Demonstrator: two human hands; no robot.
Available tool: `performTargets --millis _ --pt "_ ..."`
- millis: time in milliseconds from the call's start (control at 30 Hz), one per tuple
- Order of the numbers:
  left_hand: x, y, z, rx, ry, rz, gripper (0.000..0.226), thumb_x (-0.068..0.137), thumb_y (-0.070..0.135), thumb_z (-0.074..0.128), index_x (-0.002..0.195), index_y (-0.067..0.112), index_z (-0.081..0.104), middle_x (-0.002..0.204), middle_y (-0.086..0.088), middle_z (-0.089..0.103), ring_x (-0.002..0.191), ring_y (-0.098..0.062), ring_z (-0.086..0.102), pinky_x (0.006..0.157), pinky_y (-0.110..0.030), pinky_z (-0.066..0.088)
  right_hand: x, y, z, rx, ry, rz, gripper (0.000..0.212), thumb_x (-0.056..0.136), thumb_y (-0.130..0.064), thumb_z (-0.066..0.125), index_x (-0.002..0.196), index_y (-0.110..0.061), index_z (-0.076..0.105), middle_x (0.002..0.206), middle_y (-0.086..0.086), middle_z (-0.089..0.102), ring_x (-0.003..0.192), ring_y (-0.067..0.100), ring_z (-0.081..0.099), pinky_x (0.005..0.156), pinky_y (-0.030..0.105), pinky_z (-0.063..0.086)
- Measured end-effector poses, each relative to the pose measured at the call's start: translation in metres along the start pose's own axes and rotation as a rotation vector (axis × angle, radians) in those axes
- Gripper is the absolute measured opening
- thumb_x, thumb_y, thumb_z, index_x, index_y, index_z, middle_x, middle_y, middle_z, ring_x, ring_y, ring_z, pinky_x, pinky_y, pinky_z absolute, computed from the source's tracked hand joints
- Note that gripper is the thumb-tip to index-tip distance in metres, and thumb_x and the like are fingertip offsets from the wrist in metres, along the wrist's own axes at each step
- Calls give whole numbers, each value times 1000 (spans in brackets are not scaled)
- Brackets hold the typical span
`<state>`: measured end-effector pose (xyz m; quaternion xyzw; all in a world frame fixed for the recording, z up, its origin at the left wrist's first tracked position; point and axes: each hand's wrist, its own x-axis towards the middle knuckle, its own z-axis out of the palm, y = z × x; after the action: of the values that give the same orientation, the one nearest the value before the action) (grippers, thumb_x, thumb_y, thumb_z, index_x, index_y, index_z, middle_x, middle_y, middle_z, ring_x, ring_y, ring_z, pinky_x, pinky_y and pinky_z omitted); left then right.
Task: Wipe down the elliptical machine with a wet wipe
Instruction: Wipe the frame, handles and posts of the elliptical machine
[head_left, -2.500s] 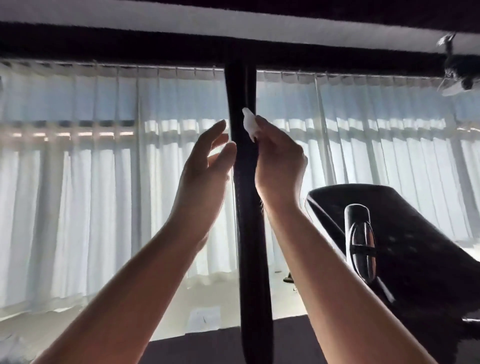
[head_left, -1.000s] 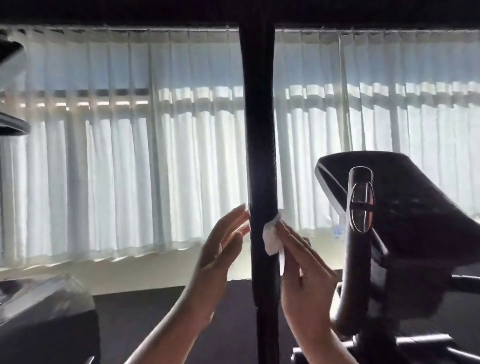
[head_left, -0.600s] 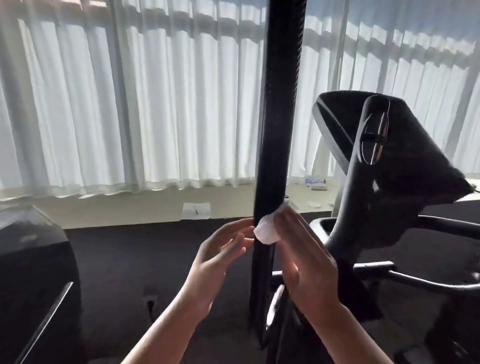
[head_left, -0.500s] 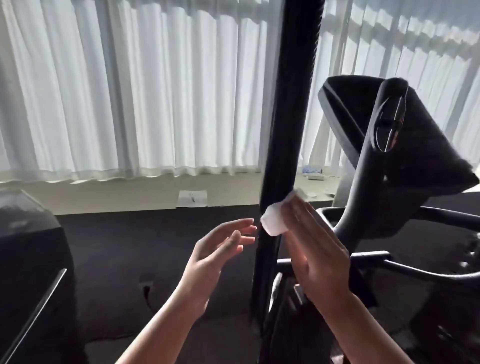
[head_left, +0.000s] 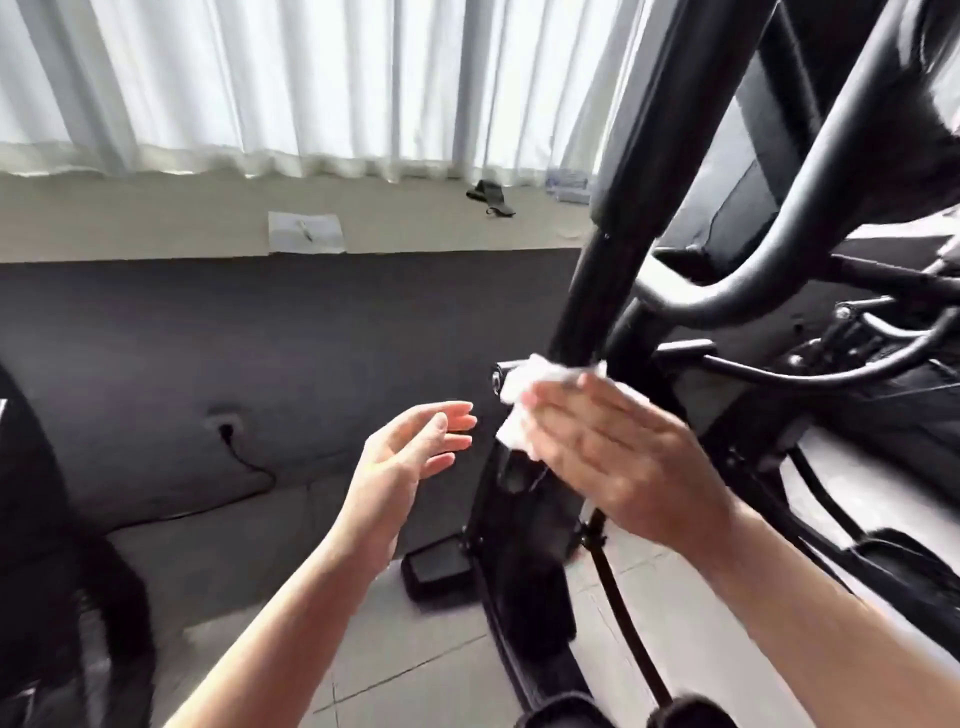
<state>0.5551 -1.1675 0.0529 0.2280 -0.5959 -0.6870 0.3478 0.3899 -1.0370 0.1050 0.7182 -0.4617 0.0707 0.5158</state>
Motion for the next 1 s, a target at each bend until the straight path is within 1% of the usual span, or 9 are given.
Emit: performTargets --millis 133,267,467,600,700,767,833,900,1000 --pt "1 -10 -7 -23 16 -30 28 102 15 43 105 22 71 105 1 74 95 -11 67 86 -26 50 34 28 -12 -181 109 208 21 92 -1 61 110 -2 71 127 11 63 124 27 54 115 41 27" --pt "-11 -23 -17 -52 45 -79 28 102 17 43 108 22 70 106 1 73 98 -13 66 90 -28 51 9 -15 9 -95 -45 93 24 98 -6 50 101 -8 73 117 8 69 121 24 59 112 39 33" --pt "-34 -47 -38 -54 107 -135 28 102 18 45 106 25 71 98 3 72 95 -12 65 89 -26 51 -42 -84 59 -303 -613 -116 35 91 -5 42 111 -4 71 119 10 67 124 27 55 117 39 22" --pt "-39 -59 -53 -47 143 -178 28 102 18 45 106 26 71 99 2 72 94 -12 65 86 -25 50 -11 -112 76 -428 -1236 -196 46 83 -7 33 108 -7 71 108 18 67 107 37 56 101 49 30" --pt "-35 -67 -70 -29 172 -189 28 103 18 44 107 26 70 102 1 72 94 -11 65 87 -25 50 18 -119 90 -411 -1399 -233 35 91 -6 38 113 0 64 107 22 65 102 41 56 92 54 36" --pt "-32 -76 -80 -11 156 -210 28 103 18 43 110 28 69 105 3 70 95 -10 64 87 -25 50 33 -119 105 -204 -1452 -80 30 93 -7 42 114 -6 64 112 14 65 107 38 57 94 49 39" --pt "-29 -88 -89 -2 104 -253 28 103 18 43 115 32 65 110 7 68 100 -9 63 88 -24 50 47 -117 122 160 -1361 275 26 93 -6 46 110 -14 65 114 6 65 109 31 59 87 36 40" --pt "-20 -100 -98 7 78 -289 32 103 16 44 121 37 59 120 9 64 109 -7 61 91 -24 48 57 -121 137 519 -1081 675 21 97 -12 46 106 -16 64 110 3 65 104 29 60 77 32 41" --pt "5 -111 -114 -15 71 -310 37 98 23 56 132 38 51 132 9 57 120 -7 56 93 -24 47 62 -143 155 1037 -663 1252 19 98 -19 50 105 -19 68 99 -1 70 92 17 62 81 31 48"
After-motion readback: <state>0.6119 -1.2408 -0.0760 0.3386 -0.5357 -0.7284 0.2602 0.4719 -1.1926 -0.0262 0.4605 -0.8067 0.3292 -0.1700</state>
